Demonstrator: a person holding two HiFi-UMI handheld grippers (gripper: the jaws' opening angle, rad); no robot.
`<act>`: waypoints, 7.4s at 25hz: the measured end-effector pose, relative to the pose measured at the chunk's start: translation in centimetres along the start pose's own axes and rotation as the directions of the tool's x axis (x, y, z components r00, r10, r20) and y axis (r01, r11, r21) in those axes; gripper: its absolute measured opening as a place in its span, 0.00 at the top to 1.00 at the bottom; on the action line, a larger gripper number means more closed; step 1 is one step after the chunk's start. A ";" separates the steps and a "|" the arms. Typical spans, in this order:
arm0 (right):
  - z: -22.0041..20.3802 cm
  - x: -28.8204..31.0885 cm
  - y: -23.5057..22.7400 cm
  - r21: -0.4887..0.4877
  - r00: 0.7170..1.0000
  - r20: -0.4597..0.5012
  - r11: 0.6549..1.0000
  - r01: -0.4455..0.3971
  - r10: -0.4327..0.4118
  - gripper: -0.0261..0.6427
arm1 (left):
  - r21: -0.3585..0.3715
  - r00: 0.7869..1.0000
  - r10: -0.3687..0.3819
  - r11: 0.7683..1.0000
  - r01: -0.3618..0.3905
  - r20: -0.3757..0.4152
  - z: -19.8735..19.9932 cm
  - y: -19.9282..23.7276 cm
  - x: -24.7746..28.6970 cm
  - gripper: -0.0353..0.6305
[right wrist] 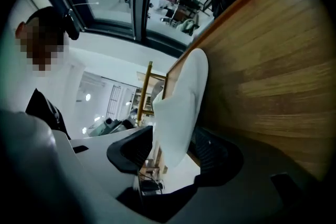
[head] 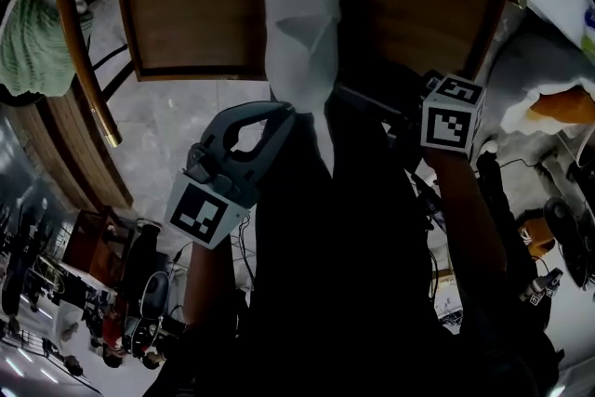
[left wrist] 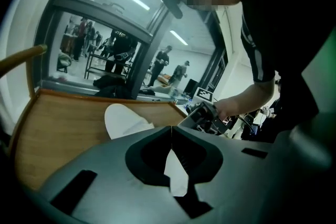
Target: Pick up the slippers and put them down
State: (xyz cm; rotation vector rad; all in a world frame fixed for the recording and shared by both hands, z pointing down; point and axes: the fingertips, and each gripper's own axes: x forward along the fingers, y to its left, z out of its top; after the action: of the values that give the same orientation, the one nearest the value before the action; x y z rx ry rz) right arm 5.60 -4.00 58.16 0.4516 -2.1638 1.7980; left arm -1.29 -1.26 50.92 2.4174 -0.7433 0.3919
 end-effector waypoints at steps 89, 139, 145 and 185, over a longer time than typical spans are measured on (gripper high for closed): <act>13.0 -19.4 42.3 -0.950 0.787 0.296 0.251 0.185 0.541 0.88 | 0.459 0.810 -0.093 0.858 -0.229 0.578 32.5 -10.5 -18.8 0.92; 9.4 -0.9 9.8 -0.244 0.981 0.153 0.967 -0.075 0.115 0.88 | -0.044 0.961 0.133 0.991 -0.126 0.243 11.0 3.1 -8.4 0.92; 4.8 1.8 4.7 -0.113 0.994 0.067 0.991 -0.075 0.083 0.88 | -0.138 0.983 0.086 0.988 -0.064 0.159 4.5 2.2 -4.5 0.92; 4.3 3.6 -2.0 -0.644 0.913 0.117 0.671 0.369 -0.390 0.72 | -0.116 0.996 0.003 0.993 0.007 0.089 -2.5 1.7 1.7 0.92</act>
State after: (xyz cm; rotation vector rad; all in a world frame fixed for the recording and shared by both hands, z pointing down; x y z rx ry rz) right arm 3.11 -8.75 60.69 0.6252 -2.2758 0.7344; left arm -1.15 -1.59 54.40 2.3377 -0.7808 0.2337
